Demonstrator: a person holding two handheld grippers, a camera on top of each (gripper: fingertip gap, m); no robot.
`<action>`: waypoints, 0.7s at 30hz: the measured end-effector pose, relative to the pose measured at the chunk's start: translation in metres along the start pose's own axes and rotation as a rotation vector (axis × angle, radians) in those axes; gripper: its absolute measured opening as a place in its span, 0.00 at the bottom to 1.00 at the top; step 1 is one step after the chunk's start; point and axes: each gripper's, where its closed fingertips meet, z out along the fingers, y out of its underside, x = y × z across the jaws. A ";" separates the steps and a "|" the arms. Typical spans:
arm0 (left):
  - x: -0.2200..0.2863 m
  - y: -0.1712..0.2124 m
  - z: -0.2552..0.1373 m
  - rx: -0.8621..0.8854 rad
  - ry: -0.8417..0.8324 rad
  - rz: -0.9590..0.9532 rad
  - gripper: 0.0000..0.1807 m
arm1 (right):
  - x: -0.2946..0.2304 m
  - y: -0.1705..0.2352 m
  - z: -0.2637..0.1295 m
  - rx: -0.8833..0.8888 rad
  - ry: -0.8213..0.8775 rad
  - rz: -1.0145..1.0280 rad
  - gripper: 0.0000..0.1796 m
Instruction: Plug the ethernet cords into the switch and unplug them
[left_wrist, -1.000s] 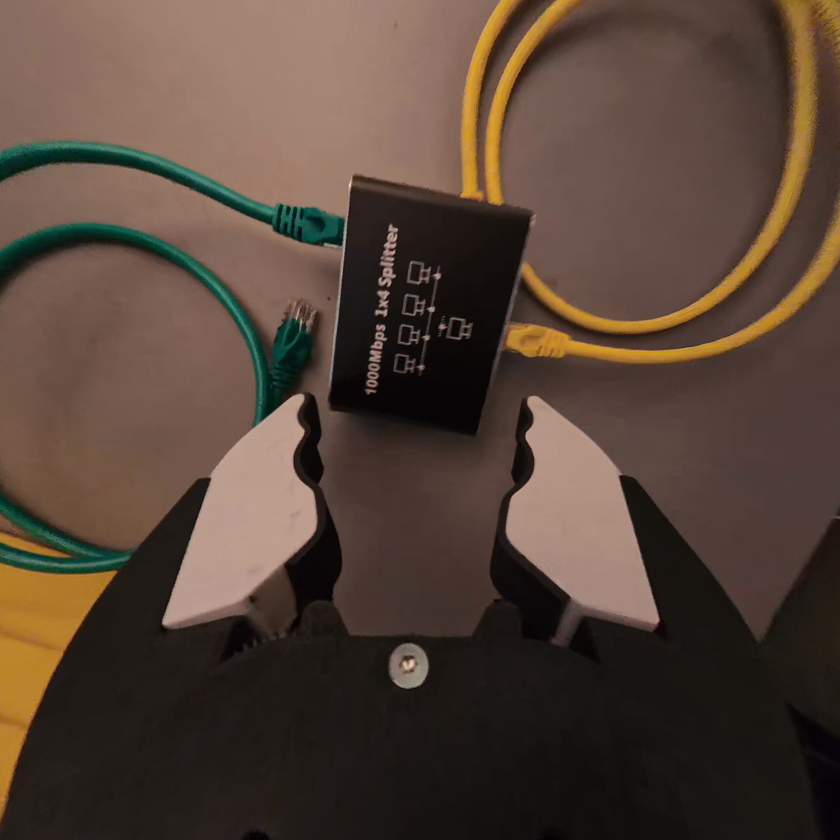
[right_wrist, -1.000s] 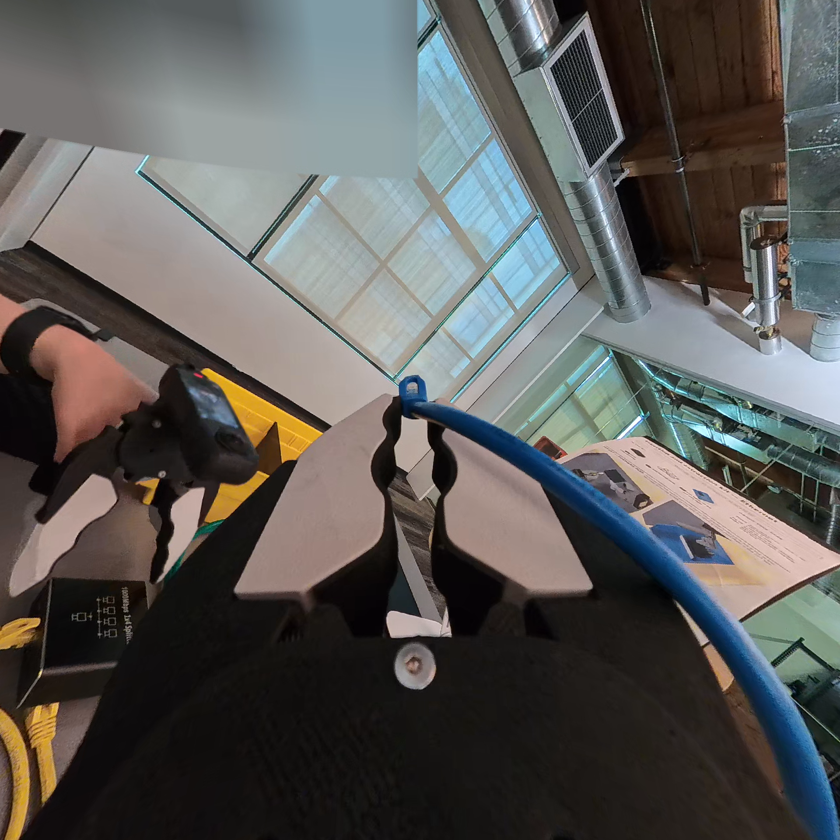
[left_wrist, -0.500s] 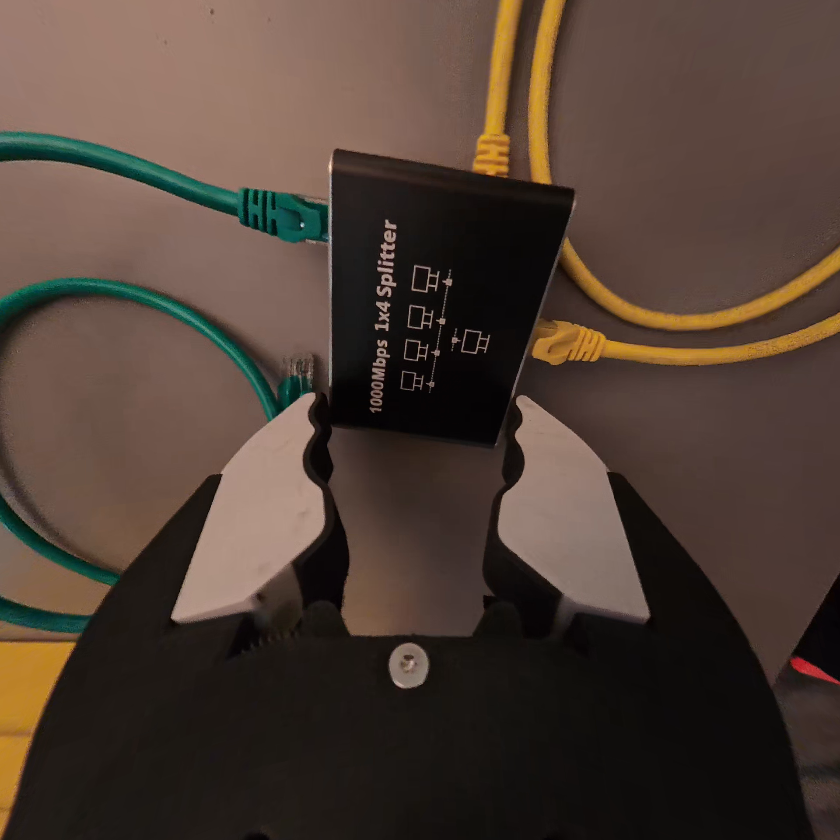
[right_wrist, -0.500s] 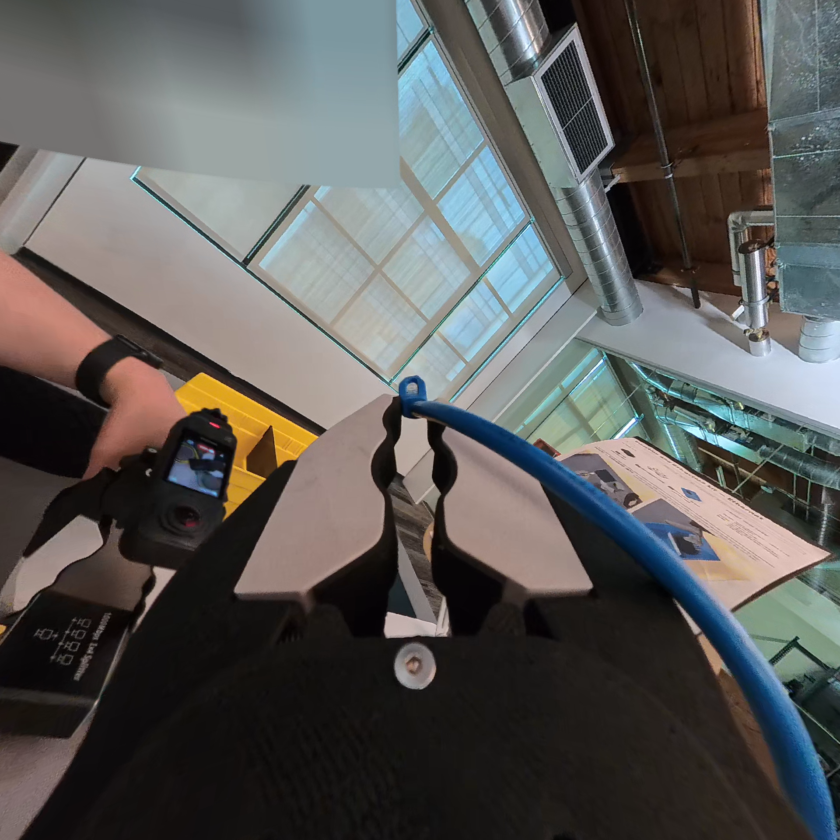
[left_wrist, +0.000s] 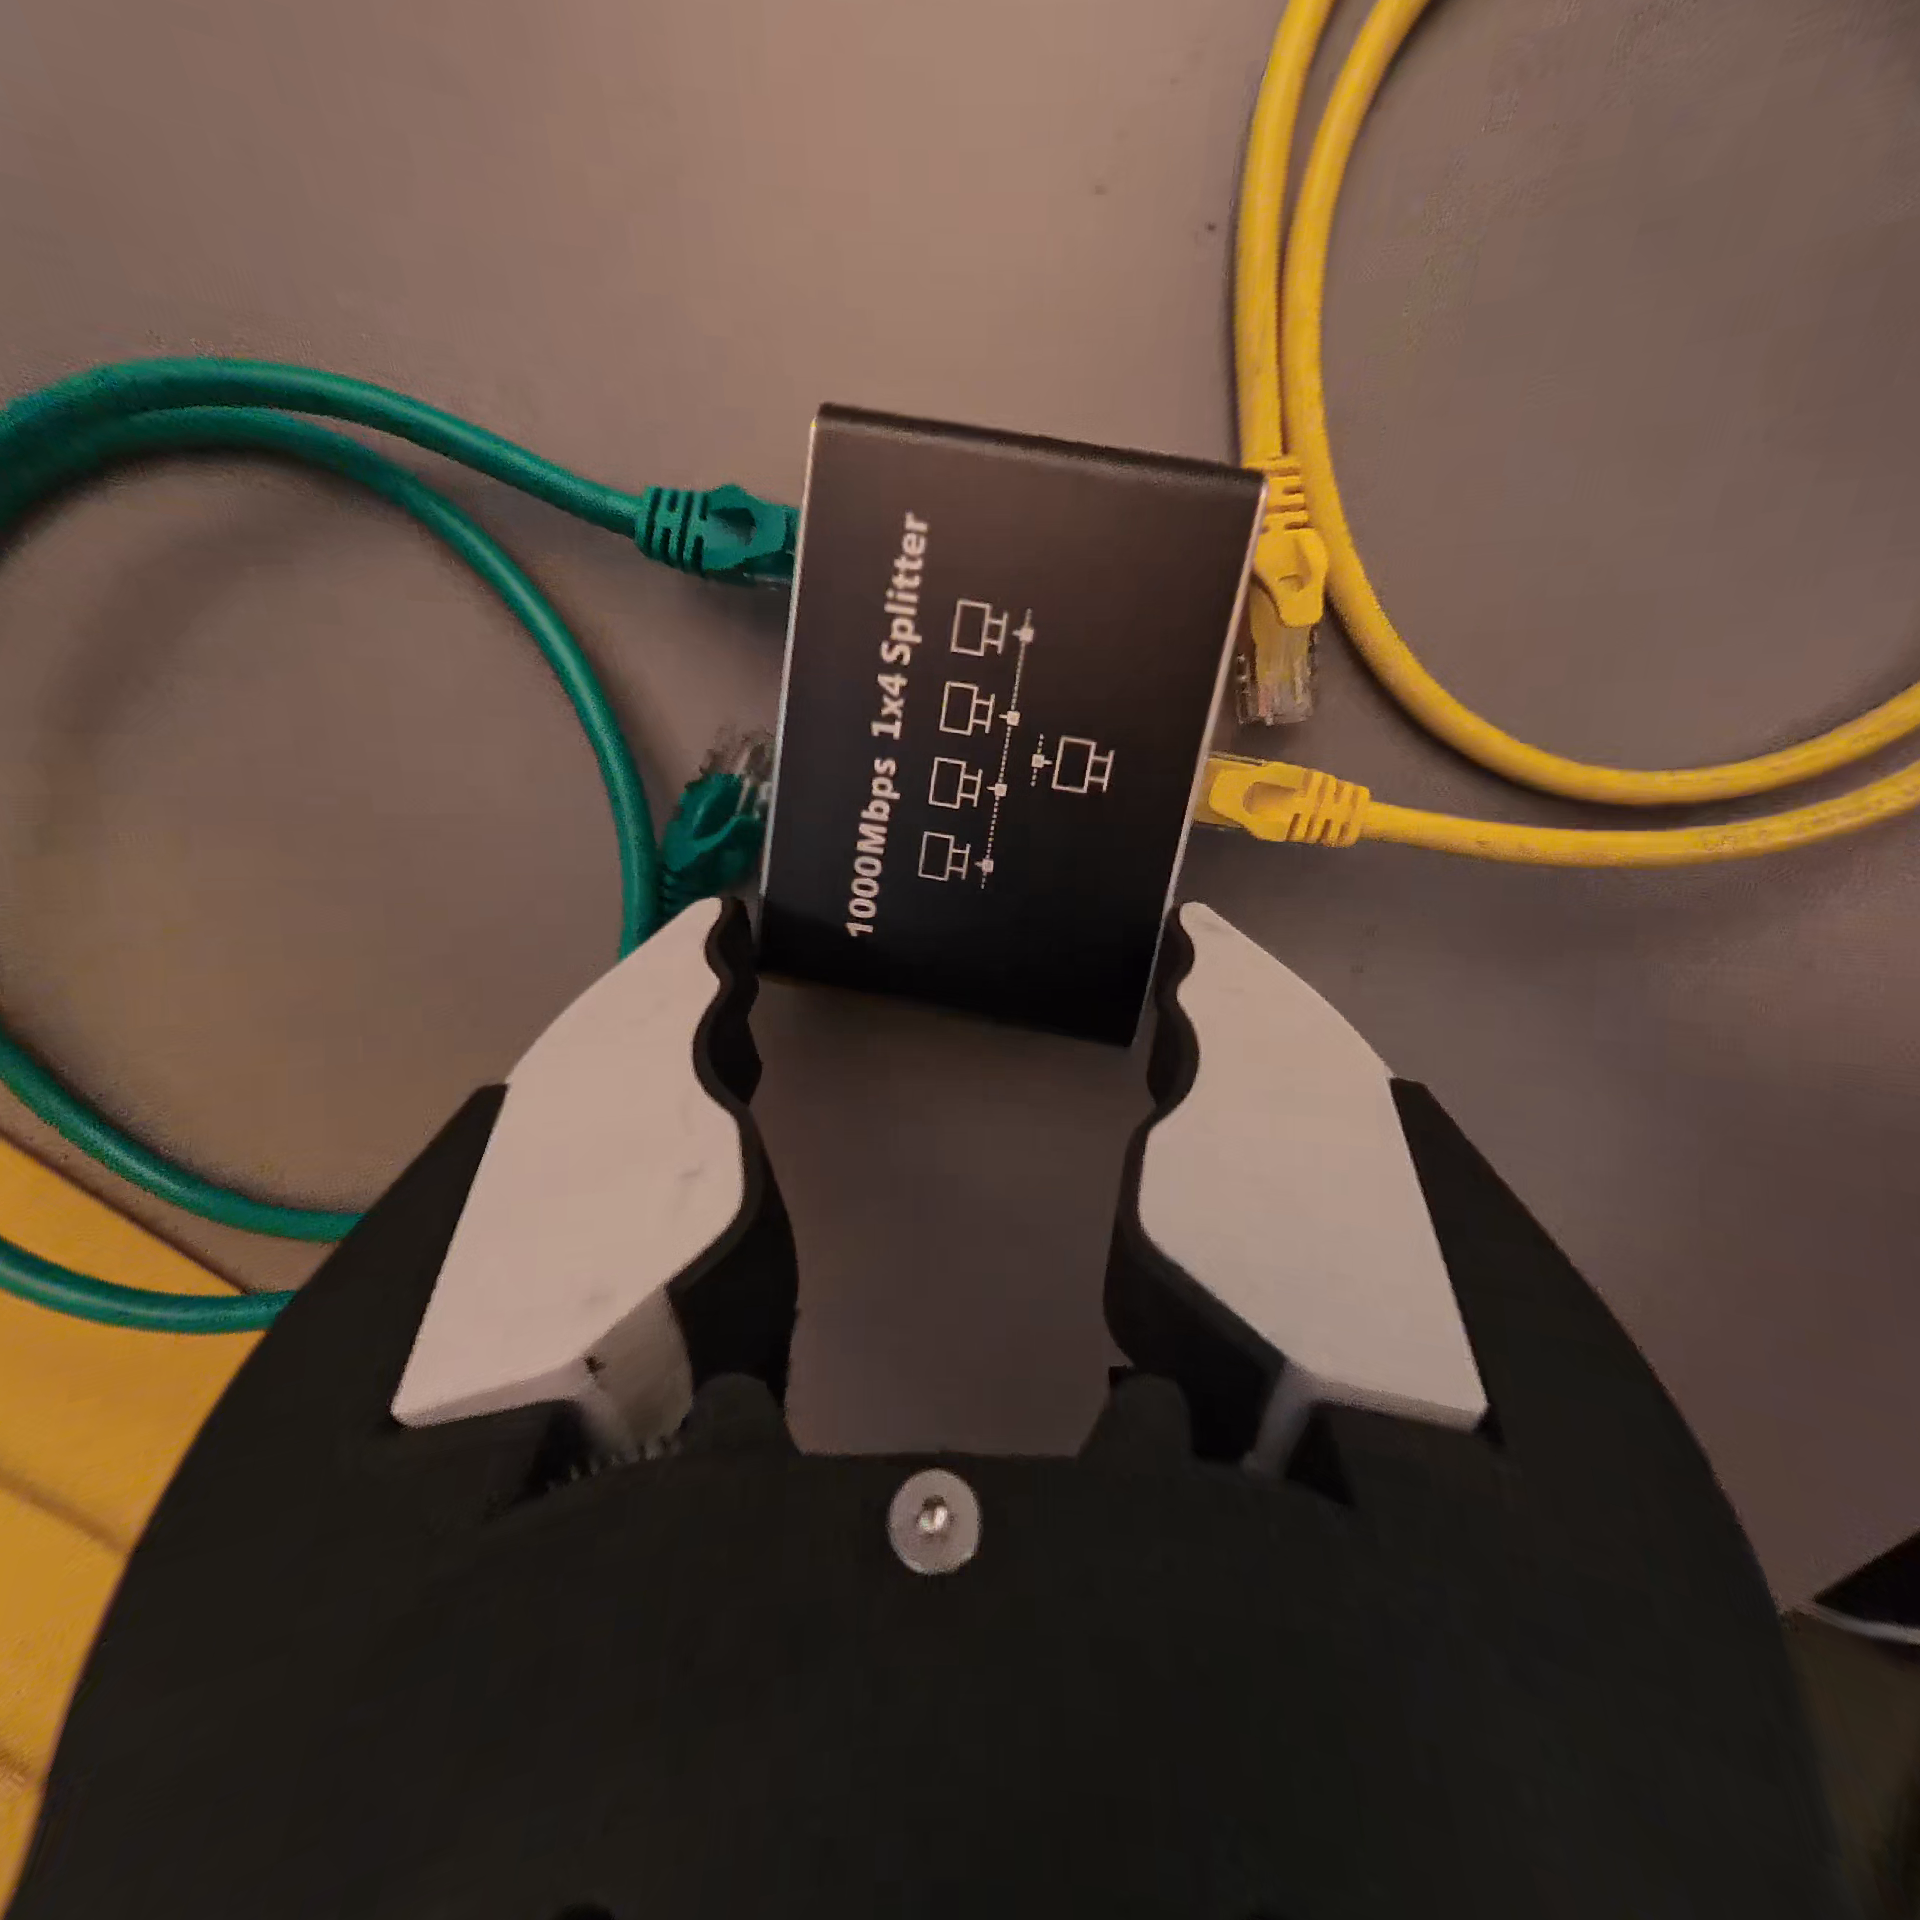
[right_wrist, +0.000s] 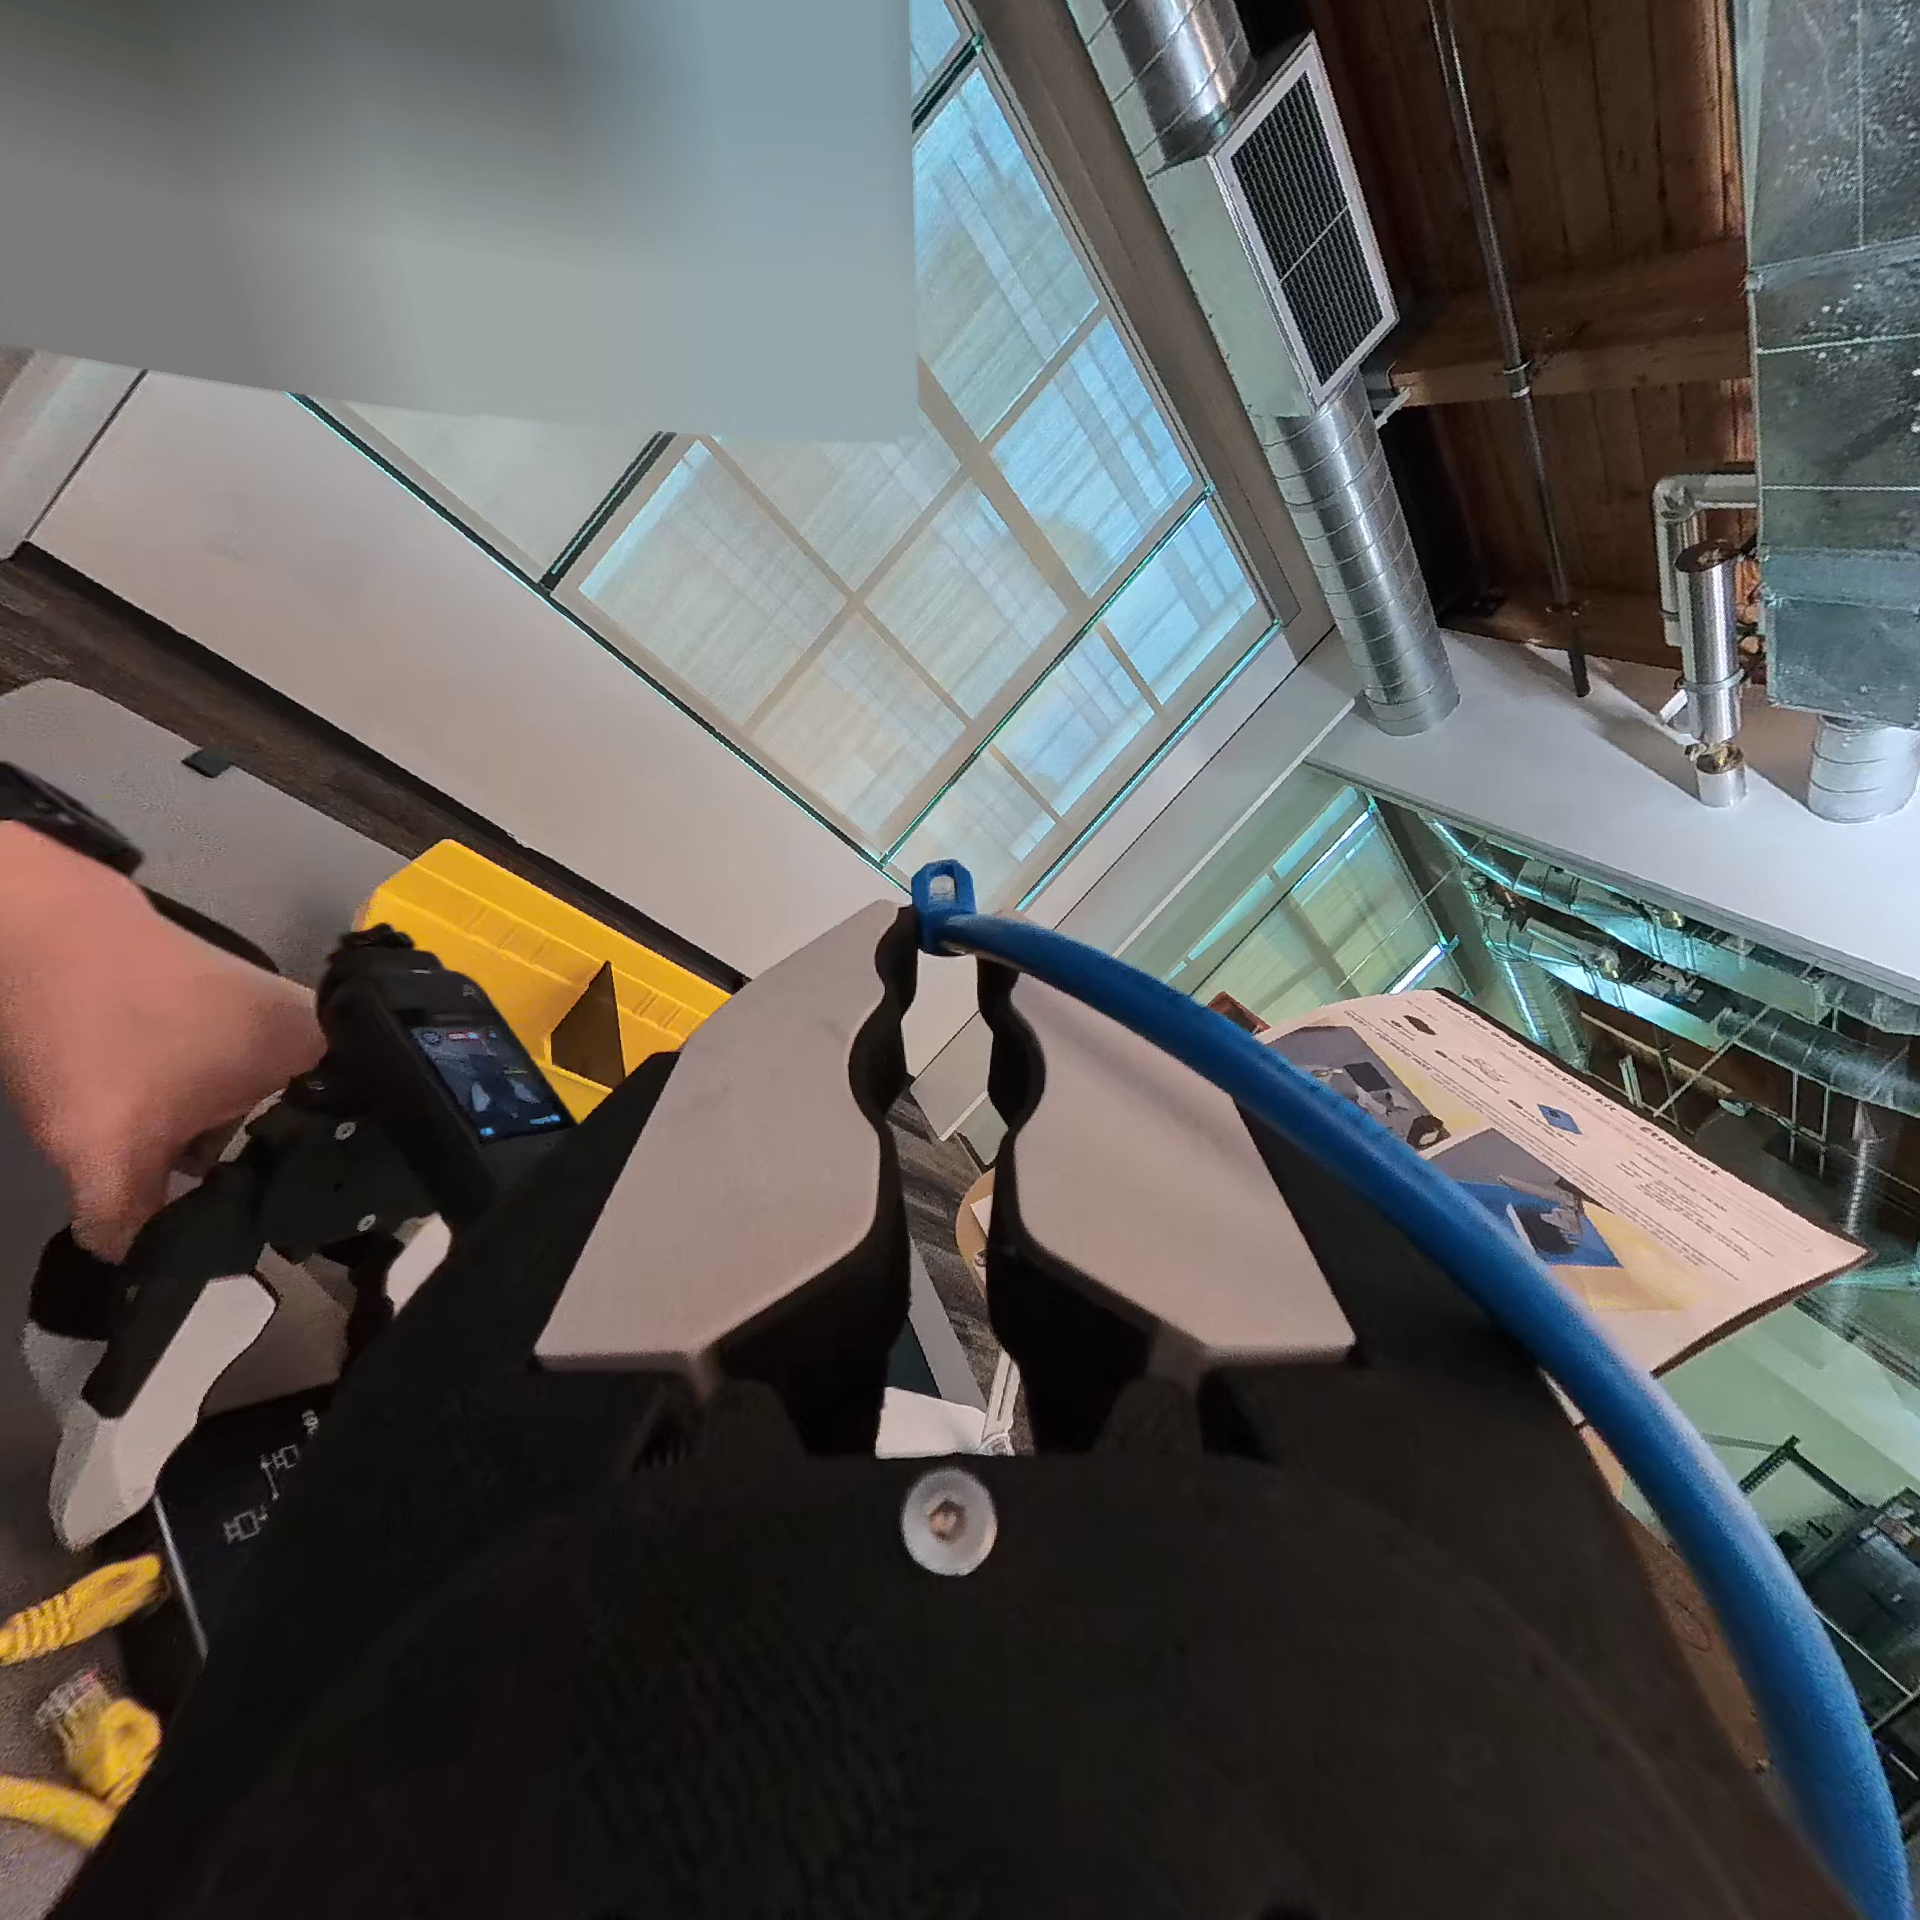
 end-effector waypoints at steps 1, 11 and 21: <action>0.002 -0.001 0.000 0.006 -0.009 -0.045 0.41 | 0.000 0.000 0.000 -0.001 -0.001 0.000 0.06; 0.035 -0.024 -0.030 0.099 0.234 0.372 0.41 | -0.001 -0.005 -0.001 0.010 -0.001 -0.010 0.06; 0.040 -0.041 -0.001 -0.029 0.216 1.111 0.63 | 0.009 -0.005 -0.009 -0.002 0.028 -0.018 0.06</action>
